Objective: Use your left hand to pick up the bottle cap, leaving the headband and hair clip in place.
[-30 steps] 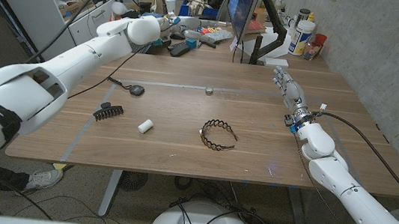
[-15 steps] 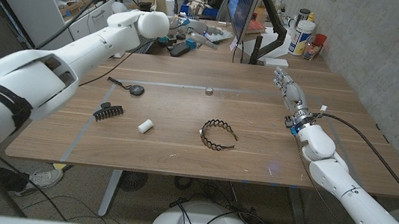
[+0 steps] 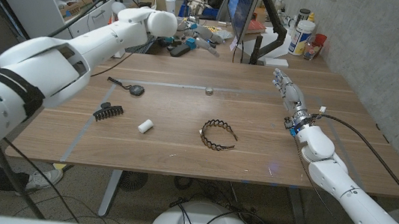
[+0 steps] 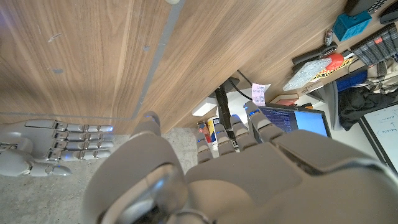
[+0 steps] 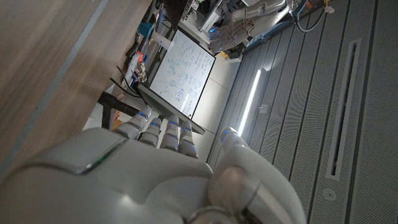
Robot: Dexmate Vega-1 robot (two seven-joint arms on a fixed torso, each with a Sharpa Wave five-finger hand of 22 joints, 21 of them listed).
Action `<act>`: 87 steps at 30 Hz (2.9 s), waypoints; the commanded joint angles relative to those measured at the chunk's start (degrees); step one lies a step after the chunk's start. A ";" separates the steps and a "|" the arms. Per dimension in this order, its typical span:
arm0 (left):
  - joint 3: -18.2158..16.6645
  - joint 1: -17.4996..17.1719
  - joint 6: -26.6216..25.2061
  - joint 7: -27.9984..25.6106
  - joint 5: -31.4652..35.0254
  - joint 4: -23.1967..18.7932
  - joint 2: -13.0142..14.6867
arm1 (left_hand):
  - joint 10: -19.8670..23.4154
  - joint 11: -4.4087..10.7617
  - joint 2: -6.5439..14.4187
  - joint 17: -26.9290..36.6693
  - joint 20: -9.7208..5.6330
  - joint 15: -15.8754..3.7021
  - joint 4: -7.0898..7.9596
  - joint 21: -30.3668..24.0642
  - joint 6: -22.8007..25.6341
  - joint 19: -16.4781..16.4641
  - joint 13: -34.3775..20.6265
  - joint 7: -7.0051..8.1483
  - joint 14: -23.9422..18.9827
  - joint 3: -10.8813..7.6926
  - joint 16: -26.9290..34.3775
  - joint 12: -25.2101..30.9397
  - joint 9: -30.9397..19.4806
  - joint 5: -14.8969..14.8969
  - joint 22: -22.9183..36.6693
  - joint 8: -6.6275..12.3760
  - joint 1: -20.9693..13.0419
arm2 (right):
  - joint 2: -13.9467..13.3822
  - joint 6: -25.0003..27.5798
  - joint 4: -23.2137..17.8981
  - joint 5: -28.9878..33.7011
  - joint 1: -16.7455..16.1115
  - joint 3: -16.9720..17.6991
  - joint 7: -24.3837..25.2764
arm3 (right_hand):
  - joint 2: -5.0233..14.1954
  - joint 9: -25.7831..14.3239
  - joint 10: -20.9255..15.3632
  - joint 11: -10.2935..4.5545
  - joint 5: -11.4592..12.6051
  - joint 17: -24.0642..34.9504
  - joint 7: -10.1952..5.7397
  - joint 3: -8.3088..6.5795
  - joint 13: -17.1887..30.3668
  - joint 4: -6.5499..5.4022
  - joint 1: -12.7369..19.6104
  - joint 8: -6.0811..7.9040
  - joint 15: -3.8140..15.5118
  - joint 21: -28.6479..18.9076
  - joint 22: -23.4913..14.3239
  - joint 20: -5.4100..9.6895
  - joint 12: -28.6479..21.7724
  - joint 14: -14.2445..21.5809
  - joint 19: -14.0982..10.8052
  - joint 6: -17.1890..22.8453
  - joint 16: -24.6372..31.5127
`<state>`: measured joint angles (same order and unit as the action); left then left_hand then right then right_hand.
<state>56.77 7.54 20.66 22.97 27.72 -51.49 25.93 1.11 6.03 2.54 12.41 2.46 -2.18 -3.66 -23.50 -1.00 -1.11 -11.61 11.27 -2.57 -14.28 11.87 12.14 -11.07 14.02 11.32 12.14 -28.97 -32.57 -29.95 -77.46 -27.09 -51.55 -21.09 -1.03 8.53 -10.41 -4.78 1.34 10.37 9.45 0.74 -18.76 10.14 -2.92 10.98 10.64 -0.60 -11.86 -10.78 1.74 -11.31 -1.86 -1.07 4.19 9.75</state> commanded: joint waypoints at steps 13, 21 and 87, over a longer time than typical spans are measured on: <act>7.61 6.01 4.04 -1.48 2.47 13.36 -6.99 | 1.09 0.91 0.59 0.41 -0.65 -2.21 -2.58 -1.06 1.75 -2.06 -0.46 0.68 -1.91 -1.42 0.77 0.66 -0.31 0.80 0.27 1.14 -4.68 | 0.31 -0.88 1.31 -0.53 0.24 0.00 -0.73 | 0.36 -0.08 0.23 0.79 -0.12 0.22 0.86 -0.13 0.11 0.32 0.58 0.01 -0.41 -0.33 -0.32 3.13 -0.04 -0.49 0.55 -0.17 0.33; 11.34 8.67 6.96 -4.39 3.01 22.56 -11.62 | 1.04 0.81 0.36 0.43 -0.62 -2.05 -3.61 -1.02 1.83 -1.99 -0.51 0.51 -1.64 -1.79 0.54 0.61 -0.31 0.89 0.24 1.18 -6.33 | 0.57 -1.17 2.37 -0.93 0.68 -0.04 -1.31 | 0.42 -0.08 0.30 1.07 -0.14 0.22 1.02 -0.15 0.10 0.32 0.60 0.04 -0.51 -0.34 -0.33 3.07 -0.03 -0.53 0.56 -0.15 0.34; 26.82 8.43 -7.08 -4.35 -6.60 26.92 -18.97 | 0.56 0.02 -3.60 1.21 -1.07 -1.71 -4.83 -1.75 1.30 -3.16 -0.90 -3.92 -1.78 -1.97 0.65 0.57 -0.40 0.37 0.39 1.08 -17.03 | 0.88 -3.33 4.98 -1.33 0.66 0.58 -1.46 | 0.57 -0.06 0.71 2.46 -0.25 0.21 1.83 -0.29 0.06 0.16 0.57 0.09 -1.71 -0.37 -0.35 2.76 0.03 -0.49 0.86 -0.13 0.44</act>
<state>82.94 16.37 14.87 16.79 21.50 -23.01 6.52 1.40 5.74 -0.60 13.47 1.13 -2.06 -8.61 -25.05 -0.19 -3.87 -12.42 7.17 -3.92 -16.56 12.10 12.31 -11.34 14.41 11.61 13.02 -45.87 -31.87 -32.89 -72.67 -28.58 -50.87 -20.63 -2.73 8.53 -10.41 -4.39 3.60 10.15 9.45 2.58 -18.76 10.15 -2.93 10.98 10.64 -2.16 -11.86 -11.07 1.84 -11.31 -2.36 -0.55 3.98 9.97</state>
